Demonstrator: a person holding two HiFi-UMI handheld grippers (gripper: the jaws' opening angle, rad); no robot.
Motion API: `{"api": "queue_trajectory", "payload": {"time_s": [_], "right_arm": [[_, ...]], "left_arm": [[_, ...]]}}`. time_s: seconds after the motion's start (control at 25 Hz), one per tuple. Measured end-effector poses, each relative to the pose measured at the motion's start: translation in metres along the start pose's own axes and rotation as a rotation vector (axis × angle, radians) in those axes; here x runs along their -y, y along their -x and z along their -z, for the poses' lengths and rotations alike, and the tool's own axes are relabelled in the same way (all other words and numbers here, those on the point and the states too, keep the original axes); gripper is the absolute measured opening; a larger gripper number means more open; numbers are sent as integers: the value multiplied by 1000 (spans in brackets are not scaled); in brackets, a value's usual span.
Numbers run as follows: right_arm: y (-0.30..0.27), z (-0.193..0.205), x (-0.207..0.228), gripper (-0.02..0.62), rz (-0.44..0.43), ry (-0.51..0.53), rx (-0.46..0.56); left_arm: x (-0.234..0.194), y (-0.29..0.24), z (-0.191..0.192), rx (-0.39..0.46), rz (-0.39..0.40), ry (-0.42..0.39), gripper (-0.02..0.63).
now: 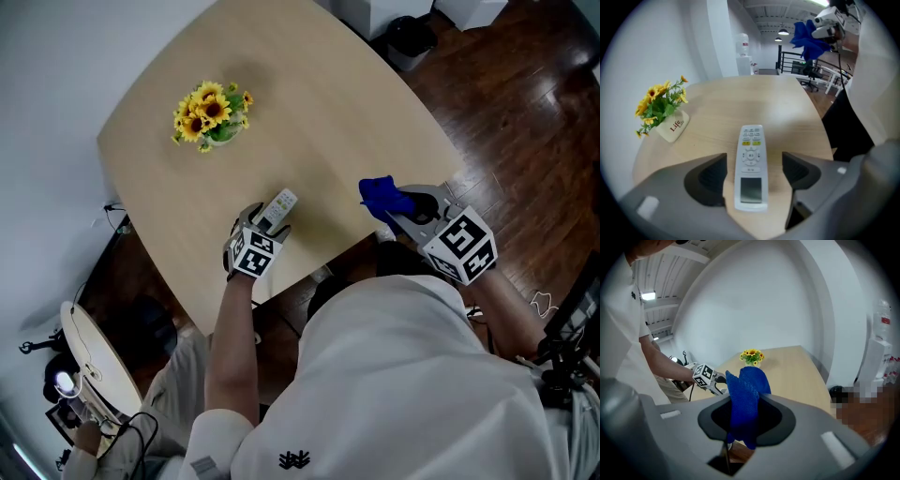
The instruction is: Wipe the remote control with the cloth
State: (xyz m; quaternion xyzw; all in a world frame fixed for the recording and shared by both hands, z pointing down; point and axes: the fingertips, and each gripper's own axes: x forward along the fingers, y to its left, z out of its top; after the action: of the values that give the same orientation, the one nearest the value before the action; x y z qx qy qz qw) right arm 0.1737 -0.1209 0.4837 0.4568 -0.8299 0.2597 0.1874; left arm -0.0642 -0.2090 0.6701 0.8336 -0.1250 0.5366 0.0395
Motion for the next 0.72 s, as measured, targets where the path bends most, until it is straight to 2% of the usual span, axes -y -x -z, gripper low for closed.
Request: {"api": "queue_trajectory", "payload": {"time_s": [0.16, 0.28, 0.4, 0.56, 0.72], "right_arm": [[-1, 19, 9, 86, -88, 4, -43], [-3, 33, 14, 86, -140, 37, -78], [-9, 40, 11, 86, -180, 68, -85], [-10, 40, -13, 86, -203, 107, -62], [3, 48, -54, 86, -192, 168, -39]], "left_arm": [[24, 38, -8, 56, -109, 87, 382], [49, 64, -17, 126, -194, 203, 382], [89, 83, -23, 183, -215, 290, 382], [152, 95, -30, 226, -160, 291, 382], [202, 108, -9, 245, -173, 244, 382]]}}
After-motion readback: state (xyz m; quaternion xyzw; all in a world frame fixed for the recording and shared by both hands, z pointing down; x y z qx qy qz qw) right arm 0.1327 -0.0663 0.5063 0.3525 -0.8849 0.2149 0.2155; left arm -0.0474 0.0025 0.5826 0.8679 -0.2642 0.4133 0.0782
